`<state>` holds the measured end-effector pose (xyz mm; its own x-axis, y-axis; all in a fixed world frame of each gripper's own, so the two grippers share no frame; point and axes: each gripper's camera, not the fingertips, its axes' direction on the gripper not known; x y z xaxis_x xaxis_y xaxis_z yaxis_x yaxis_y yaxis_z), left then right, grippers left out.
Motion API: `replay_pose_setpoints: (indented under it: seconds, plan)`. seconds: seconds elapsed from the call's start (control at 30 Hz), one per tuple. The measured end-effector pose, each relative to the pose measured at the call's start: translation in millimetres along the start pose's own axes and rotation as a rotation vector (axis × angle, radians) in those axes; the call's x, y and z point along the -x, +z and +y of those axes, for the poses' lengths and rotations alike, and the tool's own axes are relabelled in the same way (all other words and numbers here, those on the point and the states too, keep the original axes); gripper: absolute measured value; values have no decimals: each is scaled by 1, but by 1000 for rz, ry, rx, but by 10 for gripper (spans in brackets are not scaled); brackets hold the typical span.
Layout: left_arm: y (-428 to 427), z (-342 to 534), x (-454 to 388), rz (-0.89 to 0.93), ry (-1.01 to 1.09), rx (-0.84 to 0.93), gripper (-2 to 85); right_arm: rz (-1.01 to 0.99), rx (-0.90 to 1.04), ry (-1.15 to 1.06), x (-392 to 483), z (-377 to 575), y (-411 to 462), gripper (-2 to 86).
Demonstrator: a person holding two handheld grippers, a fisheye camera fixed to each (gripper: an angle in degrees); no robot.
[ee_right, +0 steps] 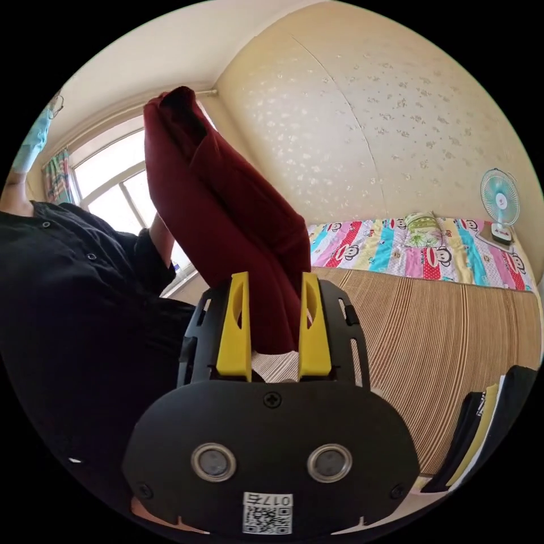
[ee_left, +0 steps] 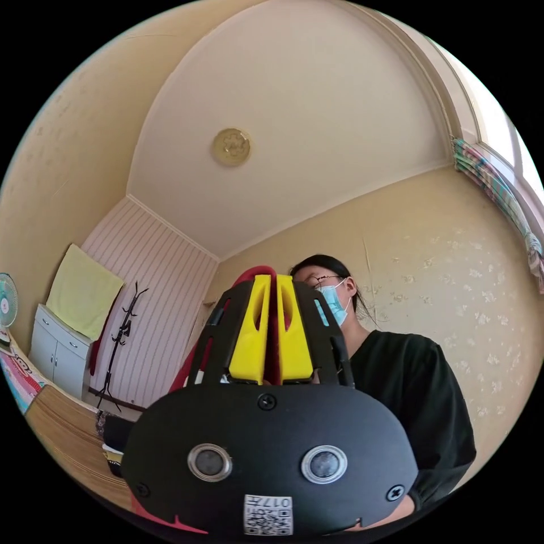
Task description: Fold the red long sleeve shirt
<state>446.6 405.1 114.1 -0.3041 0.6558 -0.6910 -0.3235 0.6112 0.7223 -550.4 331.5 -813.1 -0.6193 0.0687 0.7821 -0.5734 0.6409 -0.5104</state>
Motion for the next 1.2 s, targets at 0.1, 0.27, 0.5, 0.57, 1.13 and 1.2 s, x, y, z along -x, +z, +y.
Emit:
replay_pose_setpoints:
  seconds: [0.1,0.27,0.5,0.57,1.13,1.2]
  plan:
    - [8,-10,-7,17,-13,-7,0,62,-40,-6,-5,-26,1,143]
    - [-4,-26,-23,7,-16,-76,1,-85,35,-207,-1,-91,0,97]
    - [-38,-41,-80,-293,4,42,0,257,-136,-77,-16,-169,-76,45]
    - [-44,-41,-94,-463,-27,80,-1,307,-241,12,-26,-191,-116,43]
    - [-5,-1,-91,-737,-240,214,-6,218,-235,-51,-50,-158,-285,42]
    - [16,-51,-82,-618,-117,204,-6,263,-296,-119,-39,-186,-301,41]
